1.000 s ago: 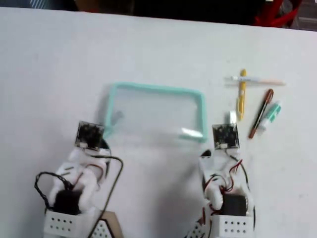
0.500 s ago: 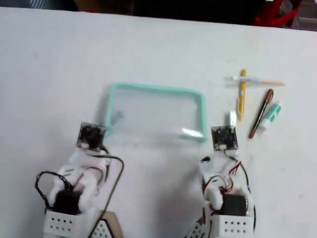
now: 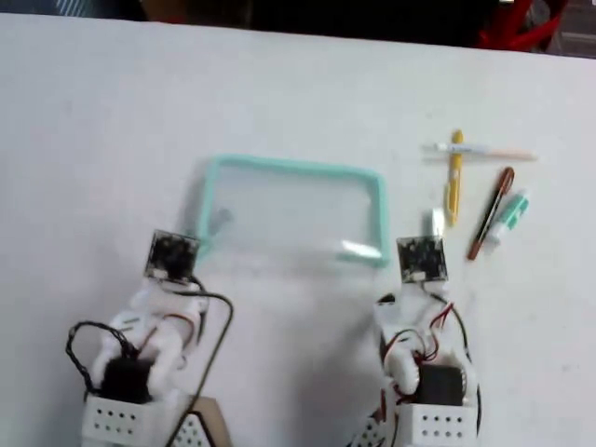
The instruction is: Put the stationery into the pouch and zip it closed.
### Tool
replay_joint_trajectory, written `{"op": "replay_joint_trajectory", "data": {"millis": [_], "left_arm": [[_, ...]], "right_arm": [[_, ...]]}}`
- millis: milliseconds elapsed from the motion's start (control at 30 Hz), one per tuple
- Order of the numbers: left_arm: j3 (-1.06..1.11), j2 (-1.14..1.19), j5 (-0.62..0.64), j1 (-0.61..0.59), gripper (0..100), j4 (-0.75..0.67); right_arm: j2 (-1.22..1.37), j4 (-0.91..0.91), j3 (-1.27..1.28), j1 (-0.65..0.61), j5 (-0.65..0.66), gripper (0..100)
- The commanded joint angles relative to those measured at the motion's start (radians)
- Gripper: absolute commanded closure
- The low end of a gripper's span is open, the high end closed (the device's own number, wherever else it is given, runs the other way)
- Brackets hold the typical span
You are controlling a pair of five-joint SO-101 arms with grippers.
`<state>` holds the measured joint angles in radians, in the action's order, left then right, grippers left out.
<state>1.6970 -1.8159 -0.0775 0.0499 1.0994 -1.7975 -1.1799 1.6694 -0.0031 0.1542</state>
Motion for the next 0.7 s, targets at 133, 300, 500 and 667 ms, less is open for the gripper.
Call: {"op": "replay_joint_trajectory", "data": {"millis": [133,300,500,667], "left_arm": [[-0.044,-0.008,-0.011,-0.005,97,0.081],[-0.084,-0.008,-0.012,-0.005,97,-0.014],[-0.302,-0.008,-0.012,-0.005,97,-0.138],[-0.358,-0.008,-0.012,-0.007,97,-0.137]], "right_arm": [[-0.008,-0.004,-0.021,0.007,0.002,81.4],[-0.008,-0.004,-0.021,0.007,0.002,81.4],[-0.008,-0.004,-0.021,0.007,0.002,81.4],[-0.008,-0.004,-0.021,0.007,0.002,81.4]]}}
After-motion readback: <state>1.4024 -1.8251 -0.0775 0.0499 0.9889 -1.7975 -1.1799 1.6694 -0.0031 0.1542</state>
